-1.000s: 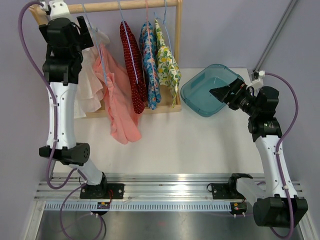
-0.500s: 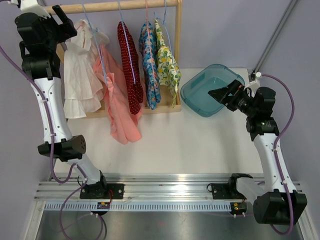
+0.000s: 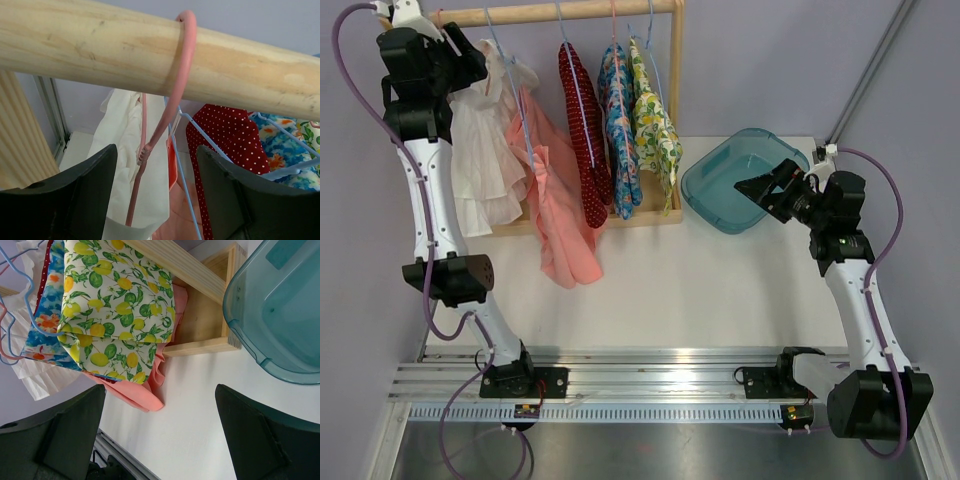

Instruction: Remove the skirt from the hanger

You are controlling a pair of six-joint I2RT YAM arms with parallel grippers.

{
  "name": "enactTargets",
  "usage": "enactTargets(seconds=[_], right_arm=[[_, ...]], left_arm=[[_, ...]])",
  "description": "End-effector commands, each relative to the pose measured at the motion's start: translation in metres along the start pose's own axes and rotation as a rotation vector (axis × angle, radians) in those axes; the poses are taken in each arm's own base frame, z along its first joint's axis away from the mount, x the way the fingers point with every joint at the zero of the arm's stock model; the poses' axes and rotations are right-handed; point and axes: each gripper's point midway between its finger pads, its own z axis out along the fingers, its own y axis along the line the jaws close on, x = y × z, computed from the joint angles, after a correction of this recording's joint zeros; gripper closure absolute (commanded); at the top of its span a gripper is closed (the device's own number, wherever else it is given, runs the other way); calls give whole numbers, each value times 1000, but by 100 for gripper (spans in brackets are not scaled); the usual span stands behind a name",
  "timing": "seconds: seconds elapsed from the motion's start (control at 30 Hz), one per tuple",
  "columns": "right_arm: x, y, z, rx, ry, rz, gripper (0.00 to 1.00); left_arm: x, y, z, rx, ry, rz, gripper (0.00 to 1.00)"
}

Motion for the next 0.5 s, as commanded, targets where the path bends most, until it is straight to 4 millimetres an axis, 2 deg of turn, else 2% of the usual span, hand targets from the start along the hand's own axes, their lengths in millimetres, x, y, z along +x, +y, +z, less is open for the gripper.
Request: enactTargets(seconds=[0.0,0.13,0.37,0.47], right_arm=[[-5,8,2,-30,-14,-39,0],[-6,7,3,-24,-16,-40,1],[-6,3,3,-9,-18,-40,1],[-6,3,4,-8,-15,-38,0]], left_arm=[[-21,-10,-5,36,-59,2,33],[-21,-9,1,35,-61,-4,35],[-14,-4,8,22,-45,3,51],[-8,0,11,8,-32,4,54]])
